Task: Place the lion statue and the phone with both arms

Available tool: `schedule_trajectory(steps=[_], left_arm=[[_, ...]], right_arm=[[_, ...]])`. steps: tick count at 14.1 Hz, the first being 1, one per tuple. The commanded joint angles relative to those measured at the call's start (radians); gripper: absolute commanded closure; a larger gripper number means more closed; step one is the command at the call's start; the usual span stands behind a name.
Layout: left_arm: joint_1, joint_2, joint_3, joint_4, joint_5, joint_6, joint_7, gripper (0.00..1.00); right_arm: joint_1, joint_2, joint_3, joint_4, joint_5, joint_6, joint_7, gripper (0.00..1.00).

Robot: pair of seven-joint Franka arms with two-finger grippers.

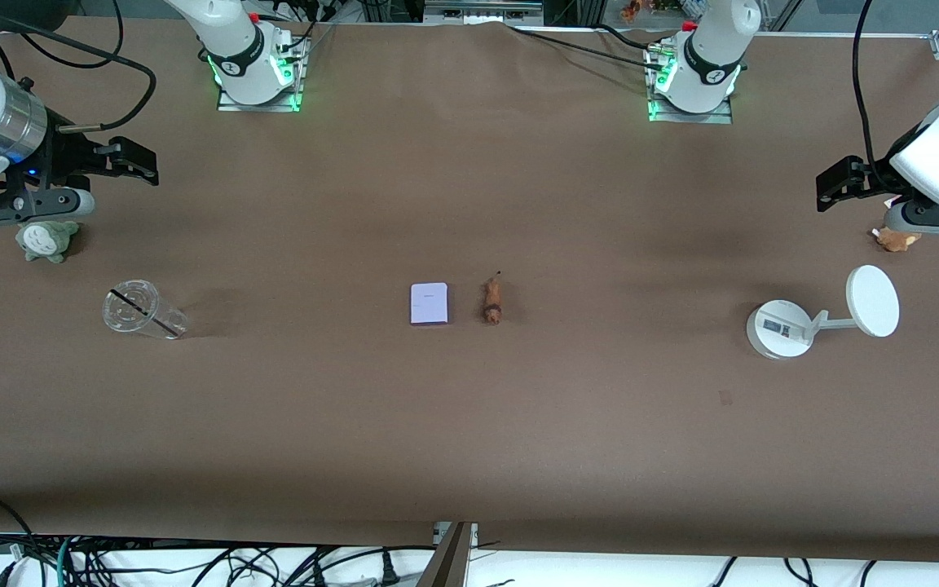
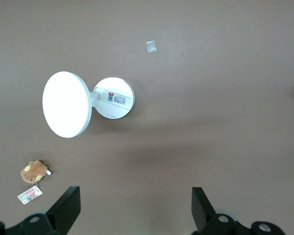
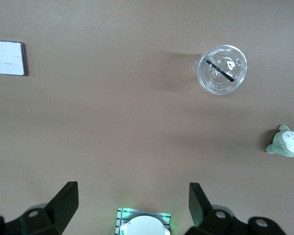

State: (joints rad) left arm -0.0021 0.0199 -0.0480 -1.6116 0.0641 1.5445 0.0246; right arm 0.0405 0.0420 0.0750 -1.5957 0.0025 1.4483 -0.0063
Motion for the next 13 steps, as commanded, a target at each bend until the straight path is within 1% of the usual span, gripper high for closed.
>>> schedule_trajectory(steps=[1, 4, 7, 12, 13], left_arm=[[0.001, 0.005, 0.000, 0.022, -0.021, -0.024, 0.005, 0.00], [-0.013, 0.009, -0.001, 0.025, -0.021, -0.015, -0.008, 0.00], [-0.003, 0.011, 0.000, 0.027, -0.021, -0.011, -0.012, 0.00], [-0.010, 0.011, -0.001, 0.013, -0.049, -0.023, 0.004, 0.00], [0.000, 0.011, 0.000, 0.012, -0.050, -0.046, 0.012, 0.00]], right_arm=[[-0.011, 0.006, 0.008, 0.017, 0.005, -0.003, 0.012, 0.00], [-0.010, 0.012, 0.009, 0.017, 0.008, -0.002, 0.005, 0.00], [-0.010, 0.025, 0.009, 0.017, 0.010, -0.003, -0.001, 0.00], [-0.002, 0.035, 0.019, 0.014, 0.007, 0.006, 0.012, 0.00], [0.012, 0.038, 0.020, 0.014, 0.002, 0.007, 0.012, 0.00]])
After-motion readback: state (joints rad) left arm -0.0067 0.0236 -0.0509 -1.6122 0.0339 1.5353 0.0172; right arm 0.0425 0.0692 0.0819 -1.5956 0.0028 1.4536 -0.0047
